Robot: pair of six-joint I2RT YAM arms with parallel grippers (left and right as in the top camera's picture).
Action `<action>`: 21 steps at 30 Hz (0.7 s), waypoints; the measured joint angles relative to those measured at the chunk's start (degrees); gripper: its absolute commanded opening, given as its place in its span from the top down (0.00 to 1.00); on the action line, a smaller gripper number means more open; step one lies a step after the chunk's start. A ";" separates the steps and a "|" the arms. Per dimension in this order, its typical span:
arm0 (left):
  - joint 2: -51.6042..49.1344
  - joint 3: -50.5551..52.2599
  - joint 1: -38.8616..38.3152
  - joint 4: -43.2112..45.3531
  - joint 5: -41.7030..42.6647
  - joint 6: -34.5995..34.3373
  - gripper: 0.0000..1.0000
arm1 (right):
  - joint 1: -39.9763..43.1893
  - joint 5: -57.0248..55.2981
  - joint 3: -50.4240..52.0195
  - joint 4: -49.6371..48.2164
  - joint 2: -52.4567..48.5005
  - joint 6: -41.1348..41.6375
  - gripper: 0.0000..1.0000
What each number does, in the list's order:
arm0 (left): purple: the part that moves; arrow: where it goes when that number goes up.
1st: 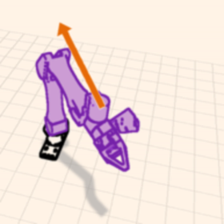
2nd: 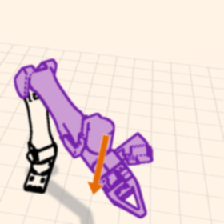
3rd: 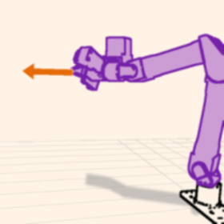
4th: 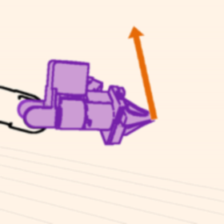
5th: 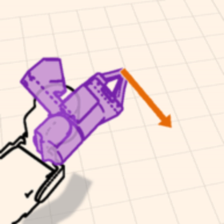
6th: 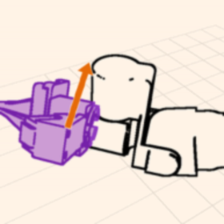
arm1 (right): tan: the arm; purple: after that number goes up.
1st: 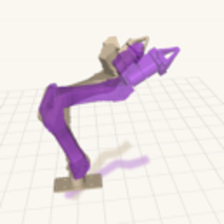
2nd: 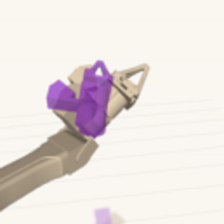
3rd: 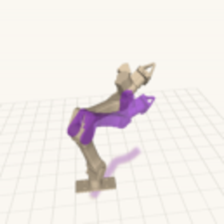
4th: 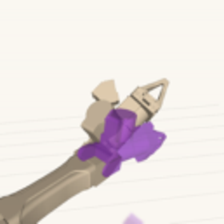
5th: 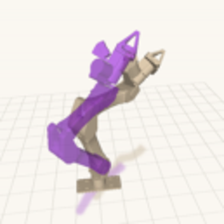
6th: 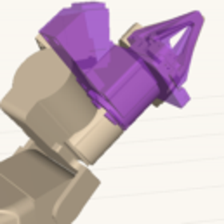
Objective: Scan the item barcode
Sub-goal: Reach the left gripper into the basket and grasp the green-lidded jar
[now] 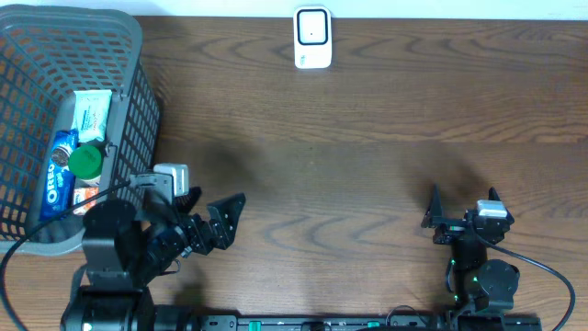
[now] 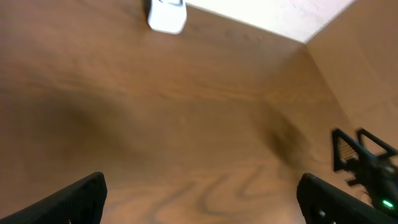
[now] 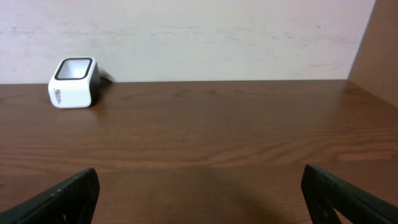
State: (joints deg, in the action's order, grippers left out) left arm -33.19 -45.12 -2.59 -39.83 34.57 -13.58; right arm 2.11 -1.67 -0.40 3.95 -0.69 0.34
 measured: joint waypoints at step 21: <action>-58.42 -95.30 15.41 -52.46 -32.26 -2.05 0.02 | 0.00 0.02 0.02 0.00 -0.02 -0.17 0.01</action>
State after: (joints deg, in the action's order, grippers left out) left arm -91.61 -140.42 12.82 -92.29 2.31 -15.64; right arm 2.11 -1.65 -0.38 3.95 -0.71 0.16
